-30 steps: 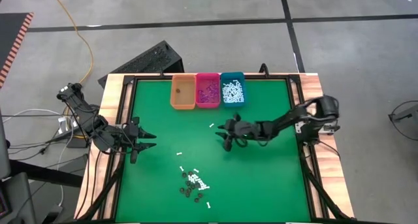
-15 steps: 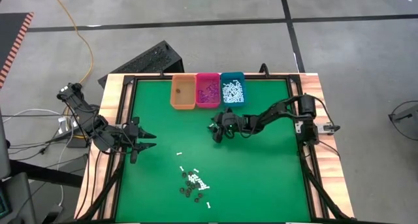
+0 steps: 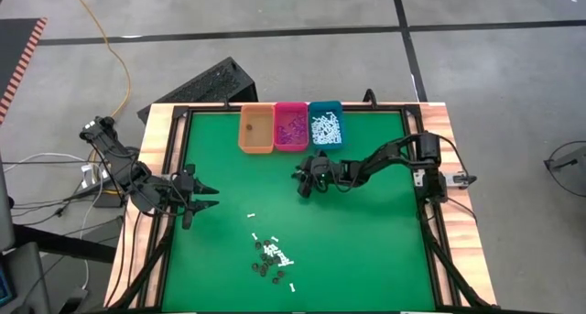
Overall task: Sort Halloween decoration
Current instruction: Put the white bone toy into the blue bin
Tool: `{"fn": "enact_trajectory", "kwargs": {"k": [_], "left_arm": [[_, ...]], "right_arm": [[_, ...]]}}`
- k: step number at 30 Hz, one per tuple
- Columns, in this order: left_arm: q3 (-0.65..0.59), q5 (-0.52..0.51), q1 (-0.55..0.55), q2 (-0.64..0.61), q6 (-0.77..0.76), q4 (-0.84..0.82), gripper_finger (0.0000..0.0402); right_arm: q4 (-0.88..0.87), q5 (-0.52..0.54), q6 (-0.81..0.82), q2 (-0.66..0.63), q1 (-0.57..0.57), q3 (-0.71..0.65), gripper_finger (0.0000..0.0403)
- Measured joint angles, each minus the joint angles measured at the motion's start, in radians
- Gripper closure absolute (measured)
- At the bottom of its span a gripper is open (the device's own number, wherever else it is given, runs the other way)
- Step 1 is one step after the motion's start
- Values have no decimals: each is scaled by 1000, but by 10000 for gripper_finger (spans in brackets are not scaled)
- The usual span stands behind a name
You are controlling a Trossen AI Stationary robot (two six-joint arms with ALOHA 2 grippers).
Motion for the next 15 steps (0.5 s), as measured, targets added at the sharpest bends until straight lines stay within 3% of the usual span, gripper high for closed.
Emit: {"fn": "enact_trajectory", "kwargs": {"k": [9, 15], "left_arm": [[0, 0, 0, 0, 0, 0, 260], [0, 0, 0, 0, 0, 0, 260]], "right_arm": [[33, 8, 24, -1, 4, -3, 370], [128, -18, 25, 1, 8, -4, 387]]}}
